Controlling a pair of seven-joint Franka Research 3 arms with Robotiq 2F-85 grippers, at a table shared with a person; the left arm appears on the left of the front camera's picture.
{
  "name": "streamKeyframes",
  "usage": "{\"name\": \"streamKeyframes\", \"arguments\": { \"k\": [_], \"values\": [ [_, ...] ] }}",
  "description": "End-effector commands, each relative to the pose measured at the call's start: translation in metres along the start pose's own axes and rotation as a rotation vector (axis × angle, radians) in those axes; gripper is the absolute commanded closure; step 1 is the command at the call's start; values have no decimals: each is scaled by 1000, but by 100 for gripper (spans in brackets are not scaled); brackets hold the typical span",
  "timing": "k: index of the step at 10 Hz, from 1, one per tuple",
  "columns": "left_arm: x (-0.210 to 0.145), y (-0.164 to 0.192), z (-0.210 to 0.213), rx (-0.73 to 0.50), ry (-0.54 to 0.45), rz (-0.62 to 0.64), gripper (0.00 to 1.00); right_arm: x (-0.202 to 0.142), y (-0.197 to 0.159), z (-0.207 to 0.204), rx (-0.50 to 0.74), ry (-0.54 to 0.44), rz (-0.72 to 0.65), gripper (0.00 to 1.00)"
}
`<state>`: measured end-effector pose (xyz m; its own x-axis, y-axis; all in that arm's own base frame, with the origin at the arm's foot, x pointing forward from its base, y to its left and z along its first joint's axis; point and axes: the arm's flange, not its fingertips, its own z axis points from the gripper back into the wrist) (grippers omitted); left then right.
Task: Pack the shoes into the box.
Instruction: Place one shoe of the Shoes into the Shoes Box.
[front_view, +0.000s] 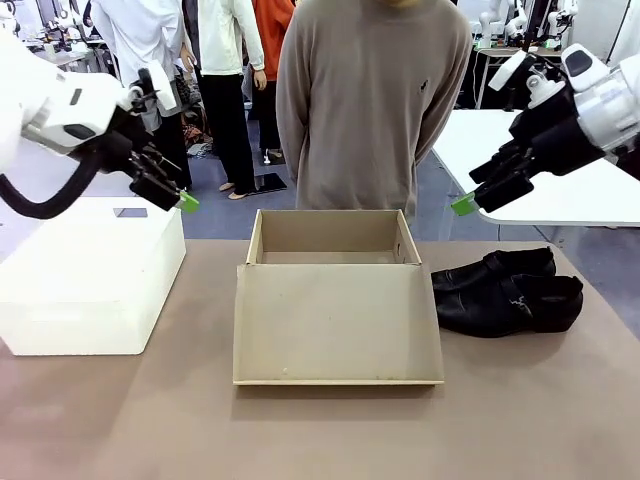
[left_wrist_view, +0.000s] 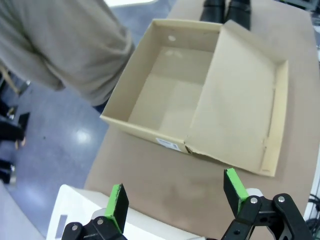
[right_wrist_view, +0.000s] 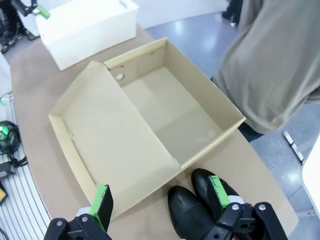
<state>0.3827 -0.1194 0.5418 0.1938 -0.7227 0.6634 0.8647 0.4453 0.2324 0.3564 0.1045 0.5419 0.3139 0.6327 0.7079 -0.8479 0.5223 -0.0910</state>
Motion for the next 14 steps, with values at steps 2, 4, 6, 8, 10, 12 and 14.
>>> {"name": "streamKeyframes", "arguments": {
  "k": [2,4,6,8,10,12,14],
  "values": [
    [-11,10,7,-41,-55,-115,0,-20,-6,2,78,-56,37,0],
    [-9,7,10,-8,-42,-145,0,-22,-7,3,97,-65,44,0],
    [-8,6,11,-20,-31,-128,0,-12,-7,4,66,-37,22,0],
    [-8,6,11,-20,-31,-128,0,-12,-7,4,66,-37,22,0],
    [-8,6,11,-20,-31,-128,0,-12,-7,4,66,-37,22,0],
    [-8,6,11,-20,-31,-128,0,-12,-7,4,66,-37,22,0],
    [-8,6,11,-20,-31,-128,0,-12,-7,4,66,-37,22,0]
  ]
}}
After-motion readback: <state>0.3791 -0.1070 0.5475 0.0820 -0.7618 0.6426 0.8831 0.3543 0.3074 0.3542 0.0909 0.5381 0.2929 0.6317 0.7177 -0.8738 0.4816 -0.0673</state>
